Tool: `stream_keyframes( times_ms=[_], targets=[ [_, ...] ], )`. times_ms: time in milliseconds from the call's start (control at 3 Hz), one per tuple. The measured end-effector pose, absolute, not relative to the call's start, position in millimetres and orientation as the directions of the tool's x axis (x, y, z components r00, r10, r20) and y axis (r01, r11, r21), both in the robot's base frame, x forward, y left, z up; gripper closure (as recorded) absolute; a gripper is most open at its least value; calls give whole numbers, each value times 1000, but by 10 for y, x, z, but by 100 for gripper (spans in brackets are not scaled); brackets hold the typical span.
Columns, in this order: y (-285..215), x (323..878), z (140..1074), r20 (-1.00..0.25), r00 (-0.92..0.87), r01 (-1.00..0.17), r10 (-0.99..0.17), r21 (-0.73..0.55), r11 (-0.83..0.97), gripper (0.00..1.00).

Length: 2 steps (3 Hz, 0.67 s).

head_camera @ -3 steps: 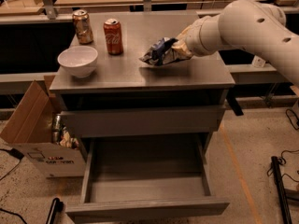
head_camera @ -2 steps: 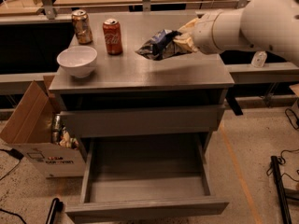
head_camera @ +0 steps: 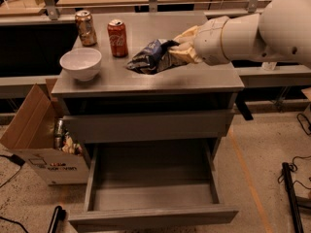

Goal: Place blue chip bag into middle drawer

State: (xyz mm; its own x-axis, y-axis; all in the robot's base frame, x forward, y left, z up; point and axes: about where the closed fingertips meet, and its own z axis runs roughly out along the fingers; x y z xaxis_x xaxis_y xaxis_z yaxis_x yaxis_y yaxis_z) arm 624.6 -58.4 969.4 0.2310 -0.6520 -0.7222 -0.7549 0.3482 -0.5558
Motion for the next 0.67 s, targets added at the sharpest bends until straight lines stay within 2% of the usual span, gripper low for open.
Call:
stream_keyframes(
  times_ms=[333, 667],
  targets=[
    [-584, 6246, 9694, -722, 231, -755, -652, -556, 348, 100],
    [-727, 6184, 9387, -745, 152, -757, -650, -510, 407, 100]
  ],
)
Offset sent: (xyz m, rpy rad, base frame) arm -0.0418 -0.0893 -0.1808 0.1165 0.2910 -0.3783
